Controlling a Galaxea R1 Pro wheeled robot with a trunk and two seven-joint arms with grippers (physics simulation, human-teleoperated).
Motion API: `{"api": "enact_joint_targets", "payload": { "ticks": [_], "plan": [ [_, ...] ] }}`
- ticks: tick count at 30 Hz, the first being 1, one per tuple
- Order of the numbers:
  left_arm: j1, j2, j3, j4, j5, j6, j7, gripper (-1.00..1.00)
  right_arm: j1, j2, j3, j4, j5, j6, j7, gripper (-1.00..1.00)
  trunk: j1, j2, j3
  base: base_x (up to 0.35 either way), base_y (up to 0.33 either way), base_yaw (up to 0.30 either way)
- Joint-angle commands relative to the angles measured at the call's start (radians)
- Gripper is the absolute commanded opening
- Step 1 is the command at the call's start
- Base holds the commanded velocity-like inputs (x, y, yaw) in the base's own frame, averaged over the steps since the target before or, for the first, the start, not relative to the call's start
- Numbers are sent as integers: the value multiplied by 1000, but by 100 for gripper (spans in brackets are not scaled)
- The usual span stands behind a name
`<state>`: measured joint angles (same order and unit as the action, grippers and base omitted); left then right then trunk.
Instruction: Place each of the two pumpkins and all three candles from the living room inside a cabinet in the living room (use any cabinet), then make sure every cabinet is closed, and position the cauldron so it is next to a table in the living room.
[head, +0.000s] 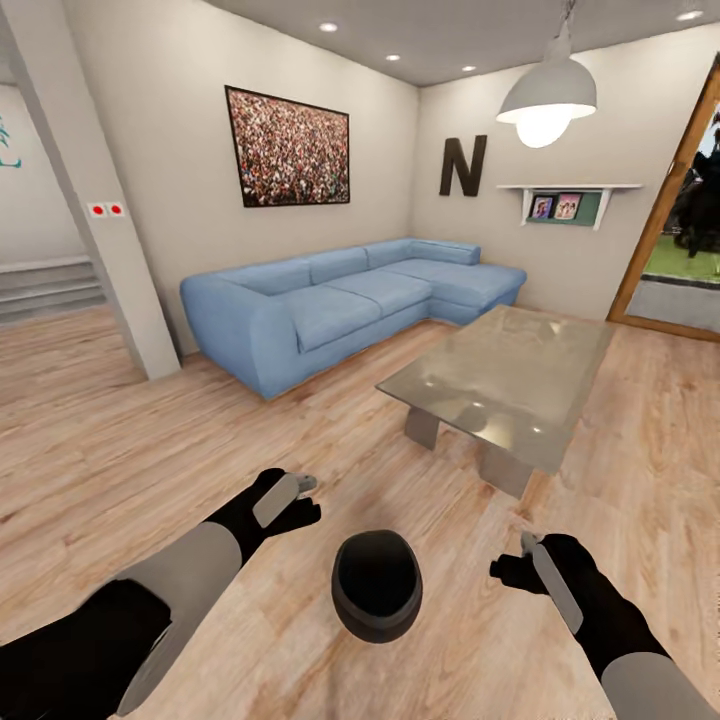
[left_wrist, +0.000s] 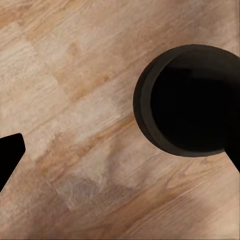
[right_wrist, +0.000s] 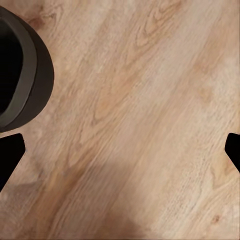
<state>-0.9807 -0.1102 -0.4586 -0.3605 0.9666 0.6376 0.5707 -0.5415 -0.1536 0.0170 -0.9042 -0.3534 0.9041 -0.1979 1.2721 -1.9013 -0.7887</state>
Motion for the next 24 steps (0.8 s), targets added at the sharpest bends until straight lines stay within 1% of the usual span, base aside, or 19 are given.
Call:
{"api": "enact_joint_targets", "payload": {
  "ticks": [1, 12, 16, 20, 24],
  "plan": [
    [0, 0, 0, 0, 0, 0, 0, 100, 0, 0, 0, 0, 0, 0, 0, 100, 0, 0, 1, 118, 325, -287],
    [4, -3, 0, 1, 0, 4, -3, 100, 0, 0, 1, 1, -1, -1, 0, 100, 0, 0, 10, 168, 309, -284],
    [4, -12, -1, 1, 0, 26, -3, 100, 0, 3, 2, 2, -1, -1, -1, 100, 0, 0, 14, 198, 294, -283],
    [4, -16, -2, 0, 0, 34, -4, 100, 0, 7, 3, 2, -2, -1, -1, 100, 0, 0, 17, 199, 292, -283],
    [5, -19, -3, 0, 0, 36, -4, 100, 0, 8, 3, 2, -2, -1, -1, 100, 0, 0, 19, 133, 156, -209]
  ]
}}
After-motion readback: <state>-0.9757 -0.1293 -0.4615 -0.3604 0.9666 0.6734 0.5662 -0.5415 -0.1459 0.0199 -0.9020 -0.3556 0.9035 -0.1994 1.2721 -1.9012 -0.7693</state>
